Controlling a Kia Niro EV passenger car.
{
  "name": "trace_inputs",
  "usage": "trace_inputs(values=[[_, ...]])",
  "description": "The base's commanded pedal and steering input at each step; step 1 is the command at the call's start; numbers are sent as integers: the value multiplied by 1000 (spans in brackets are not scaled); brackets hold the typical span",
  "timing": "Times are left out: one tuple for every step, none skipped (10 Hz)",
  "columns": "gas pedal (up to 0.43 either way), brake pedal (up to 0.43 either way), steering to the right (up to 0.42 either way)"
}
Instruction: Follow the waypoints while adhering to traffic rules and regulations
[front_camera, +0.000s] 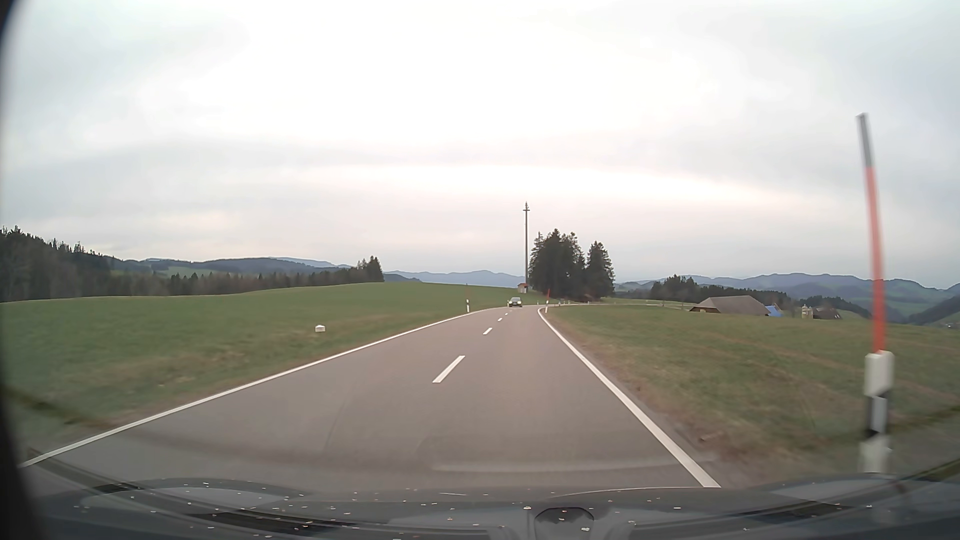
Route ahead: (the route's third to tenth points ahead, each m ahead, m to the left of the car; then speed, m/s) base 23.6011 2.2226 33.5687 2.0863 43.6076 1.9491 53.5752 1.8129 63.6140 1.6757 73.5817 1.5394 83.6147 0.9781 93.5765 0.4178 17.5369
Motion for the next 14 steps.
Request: trace_inputs(values=[[87,0,1],[87,0,1],[87,0,1],[87,0,1],[79,0,1],[79,0,2],[79,0,1],[67,0,1],[59,0,0],[59,0,0],[59,0,0],[59,0,0],[59,0,0],[59,0,0]])
